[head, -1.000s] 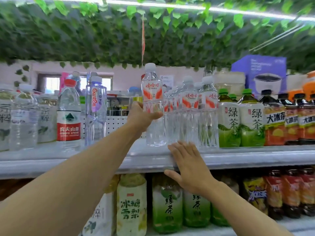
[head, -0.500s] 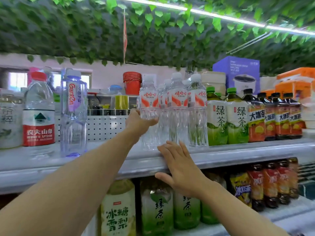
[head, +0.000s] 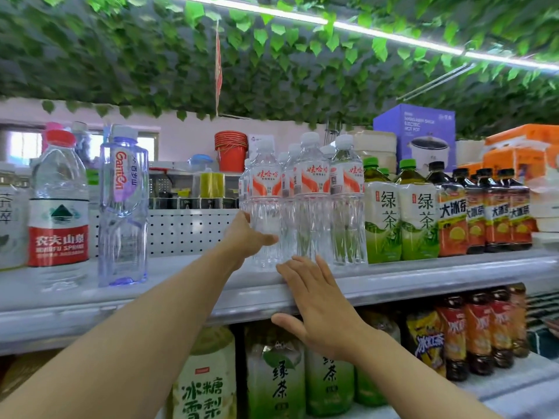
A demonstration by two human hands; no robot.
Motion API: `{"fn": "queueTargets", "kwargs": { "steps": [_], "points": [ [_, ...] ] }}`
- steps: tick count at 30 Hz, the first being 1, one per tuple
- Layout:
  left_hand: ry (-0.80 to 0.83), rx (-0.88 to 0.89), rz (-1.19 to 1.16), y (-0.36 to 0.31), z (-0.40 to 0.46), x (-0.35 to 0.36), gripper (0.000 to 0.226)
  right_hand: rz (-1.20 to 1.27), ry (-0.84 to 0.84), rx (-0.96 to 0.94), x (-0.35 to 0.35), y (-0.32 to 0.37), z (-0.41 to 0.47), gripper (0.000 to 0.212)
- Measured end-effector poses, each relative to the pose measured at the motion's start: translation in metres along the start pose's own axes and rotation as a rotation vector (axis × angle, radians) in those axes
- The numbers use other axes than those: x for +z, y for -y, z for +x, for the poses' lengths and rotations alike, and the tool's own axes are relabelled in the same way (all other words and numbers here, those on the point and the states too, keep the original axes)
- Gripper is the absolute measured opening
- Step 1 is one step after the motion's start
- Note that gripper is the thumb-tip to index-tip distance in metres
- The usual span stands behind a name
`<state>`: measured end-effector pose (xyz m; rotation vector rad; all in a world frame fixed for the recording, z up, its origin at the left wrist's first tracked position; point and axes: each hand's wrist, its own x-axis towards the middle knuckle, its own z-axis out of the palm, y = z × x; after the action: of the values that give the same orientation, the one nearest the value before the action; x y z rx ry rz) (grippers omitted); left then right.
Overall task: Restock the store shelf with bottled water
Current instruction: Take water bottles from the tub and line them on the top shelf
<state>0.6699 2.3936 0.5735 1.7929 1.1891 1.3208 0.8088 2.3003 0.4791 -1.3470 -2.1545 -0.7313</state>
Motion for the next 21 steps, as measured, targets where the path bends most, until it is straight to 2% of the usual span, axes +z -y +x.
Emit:
{"fn": "queueTargets", "kwargs": {
  "steps": [9, 15, 21],
  "points": [
    [-0.034, -0.031, 0.003, 0.003, 0.010, 0.009, 0.072, 0.001, -0.024, -0.009, 0.001, 0.000, 0.000, 0.073],
    [-0.044, -0.045, 0.013, 0.004, 0.012, 0.009, 0.060, 0.004, -0.033, -0.014, 0.003, -0.001, 0.000, 0.073],
    [-0.060, -0.031, 0.024, 0.005, 0.009, 0.009, 0.066, 0.011, -0.048, -0.024, 0.003, -0.001, 0.000, 0.071]
  ]
}}
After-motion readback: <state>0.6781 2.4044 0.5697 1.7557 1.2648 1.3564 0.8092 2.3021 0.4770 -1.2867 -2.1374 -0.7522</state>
